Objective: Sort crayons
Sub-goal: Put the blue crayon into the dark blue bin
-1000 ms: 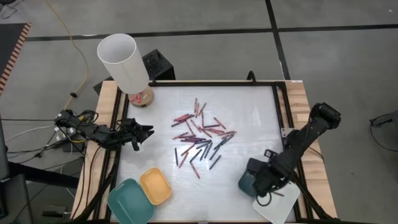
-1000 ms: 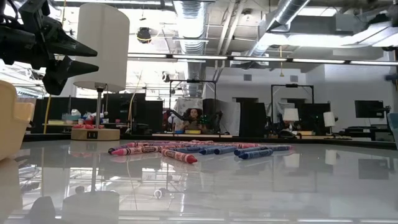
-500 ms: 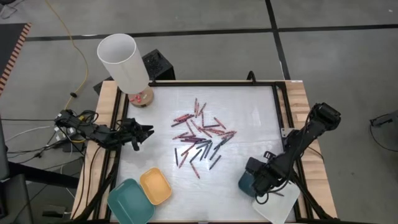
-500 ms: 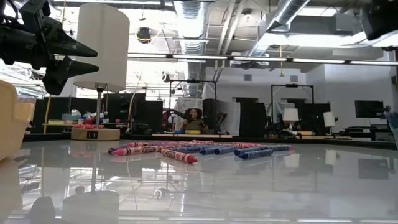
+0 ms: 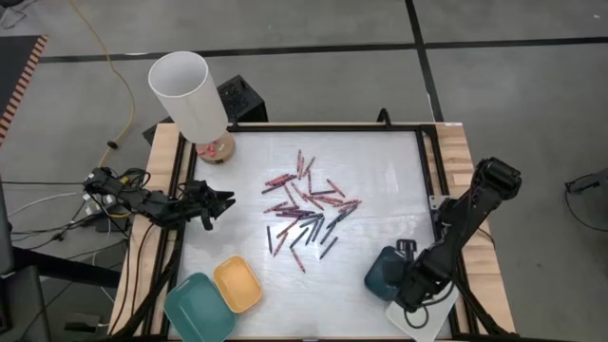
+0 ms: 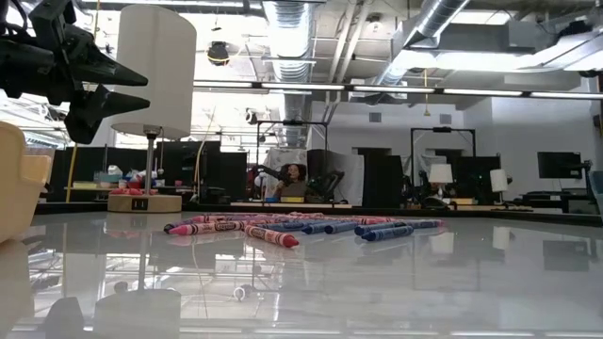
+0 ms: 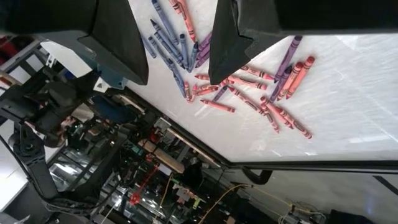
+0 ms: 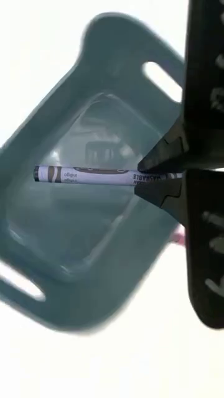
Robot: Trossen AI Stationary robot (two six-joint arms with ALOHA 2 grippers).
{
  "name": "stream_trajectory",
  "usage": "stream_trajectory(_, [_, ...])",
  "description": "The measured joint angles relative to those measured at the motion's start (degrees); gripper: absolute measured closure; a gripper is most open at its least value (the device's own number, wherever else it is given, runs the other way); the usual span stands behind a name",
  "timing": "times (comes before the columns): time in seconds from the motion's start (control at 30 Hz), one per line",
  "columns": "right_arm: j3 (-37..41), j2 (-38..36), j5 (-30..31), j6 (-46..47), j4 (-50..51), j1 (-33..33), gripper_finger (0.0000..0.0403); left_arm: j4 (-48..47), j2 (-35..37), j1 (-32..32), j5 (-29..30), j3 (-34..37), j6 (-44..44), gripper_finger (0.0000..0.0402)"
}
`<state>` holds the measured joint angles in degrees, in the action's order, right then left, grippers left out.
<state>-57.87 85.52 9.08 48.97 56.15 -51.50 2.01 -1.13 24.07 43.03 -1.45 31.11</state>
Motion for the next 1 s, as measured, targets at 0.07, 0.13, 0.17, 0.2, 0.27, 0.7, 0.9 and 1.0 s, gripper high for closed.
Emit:
stream_trajectory(0.07, [0.0,0.0,-0.2,-6.6,0.2,-0.6,0.0401,0.0,0.0,0.0,0.7,0.0,0.0,0.0241])
stream_trajectory(0.13, [0.0,0.0,0.0,-10.8,0.4,-0.7,0.0401,-0.1,0.0,0.0,1.3,0.0,0.0,0.0241])
stream_trajectory(0.17, [0.0,0.0,0.0,-12.2,0.6,-0.5,0.0401,-0.1,0.0,0.0,1.4,0.0,0.0,0.0241])
stream_trajectory(0.2, [0.0,0.0,0.0,-13.2,0.9,-0.2,0.0401,-0.1,0.0,0.0,1.5,0.0,0.0,0.0241])
stream_trajectory(0.27, [0.0,0.0,0.0,-14.4,1.3,0.7,0.0401,-0.1,0.0,0.0,1.9,0.0,0.0,0.0241])
stream_trajectory(0.7, [0.6,0.0,-3.8,-29.5,0.3,5.8,0.0401,-0.1,0.0,0.0,2.9,0.0,-0.6,0.0241])
stream_trajectory(0.9, [1.6,0.0,-5.2,-32.1,-1.1,7.6,0.0401,-0.1,0.0,0.0,2.9,0.0,-1.5,0.0241])
stream_trajectory(1.0, [1.6,0.0,-5.2,-33.0,-2.1,8.0,0.0401,-0.1,0.0,0.0,2.9,0.0,-1.5,0.0241])
